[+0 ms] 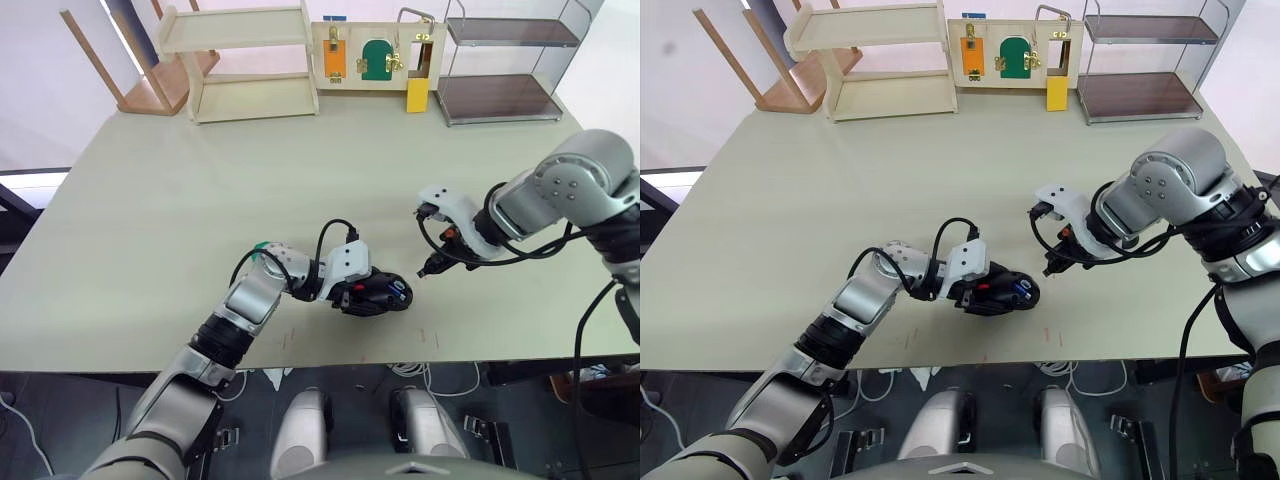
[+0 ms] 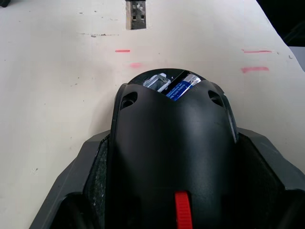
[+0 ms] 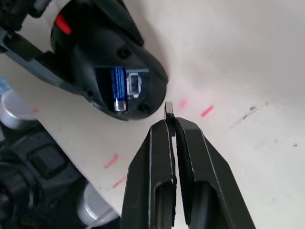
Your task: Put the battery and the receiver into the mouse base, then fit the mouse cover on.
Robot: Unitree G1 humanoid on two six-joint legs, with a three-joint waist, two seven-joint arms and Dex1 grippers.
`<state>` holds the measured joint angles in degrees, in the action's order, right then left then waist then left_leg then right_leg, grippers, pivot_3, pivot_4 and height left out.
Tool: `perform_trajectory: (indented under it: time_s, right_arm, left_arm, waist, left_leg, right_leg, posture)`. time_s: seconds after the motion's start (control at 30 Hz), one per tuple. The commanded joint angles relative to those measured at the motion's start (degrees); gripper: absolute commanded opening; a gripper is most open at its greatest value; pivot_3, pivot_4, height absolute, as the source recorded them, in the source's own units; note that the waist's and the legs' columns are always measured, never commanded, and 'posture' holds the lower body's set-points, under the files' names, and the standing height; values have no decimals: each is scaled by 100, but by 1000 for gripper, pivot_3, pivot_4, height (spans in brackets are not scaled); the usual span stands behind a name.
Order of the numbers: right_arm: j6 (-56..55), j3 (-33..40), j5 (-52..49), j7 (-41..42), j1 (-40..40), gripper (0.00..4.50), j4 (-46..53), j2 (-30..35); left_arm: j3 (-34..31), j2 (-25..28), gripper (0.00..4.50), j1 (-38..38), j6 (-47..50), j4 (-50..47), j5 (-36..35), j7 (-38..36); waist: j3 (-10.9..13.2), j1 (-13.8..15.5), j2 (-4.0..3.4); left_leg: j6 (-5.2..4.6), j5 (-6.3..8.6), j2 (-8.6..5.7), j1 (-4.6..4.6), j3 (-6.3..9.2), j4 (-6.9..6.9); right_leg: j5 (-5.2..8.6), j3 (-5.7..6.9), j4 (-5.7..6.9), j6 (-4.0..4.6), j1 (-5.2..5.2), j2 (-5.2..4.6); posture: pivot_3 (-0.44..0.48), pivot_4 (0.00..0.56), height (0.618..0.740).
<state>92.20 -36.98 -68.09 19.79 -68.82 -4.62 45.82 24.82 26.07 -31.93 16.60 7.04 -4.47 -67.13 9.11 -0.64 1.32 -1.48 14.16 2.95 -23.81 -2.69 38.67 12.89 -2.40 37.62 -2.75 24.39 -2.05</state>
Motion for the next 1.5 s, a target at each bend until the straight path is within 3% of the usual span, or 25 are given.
perform_trajectory:
  time_s: [0.03, 0.33, 0.8, 1.2, 1.5]
  right_arm:
    - [30, -642, -1171, -589, -722, 0, -474, -17]
    - [30, -1259, -2782, -2077, -1321, 0, -1251, -257]
    - [30, -940, -3653, -3647, -924, 0, -1432, -650]
    - [30, -590, -3611, -4094, -763, 0, -1487, -876]
    - [30, -740, -3664, -4064, -709, 0, -1264, -815]
  left_arm:
    - [144, -105, 2938, 36, -2, 95, 131, 51]
    - [156, -116, 2938, 28, 16, 78, 180, 61]
    - [255, -71, 2938, 20, 299, -147, 366, 124]
    - [268, -27, 2938, 122, 572, -427, 362, 169]
    - [265, -11, 2938, 138, 628, -448, 356, 166]
  waist:
    - [0, 0, 0]
    - [0, 5, 0]
    - [0, 2, 0]
    - [0, -10, 0]
    - [0, -11, 0]
  left_leg:
    - [0, 0, 0, -2, -1, 0]
    - [0, 0, 1, -16, 0, -1]
    - [0, 0, 2, -22, 3, -2]
    - [-1, 0, 5, -36, 6, -2]
    - [-1, 0, 6, -48, 10, -2]
  right_leg:
    - [0, -1, 1, 0, 3, 0]
    - [-1, 0, 2, -1, 14, 0]
    - [-9, 2, -2, -17, 17, 0]
    - [-10, 6, -3, -18, 30, 2]
    - [-11, 9, -8, -20, 39, 2]
  posture:
    - [0, 150, 740]
    - [0, 150, 740]
    - [0, 150, 740]
    - [0, 150, 740]
    - [0, 150, 740]
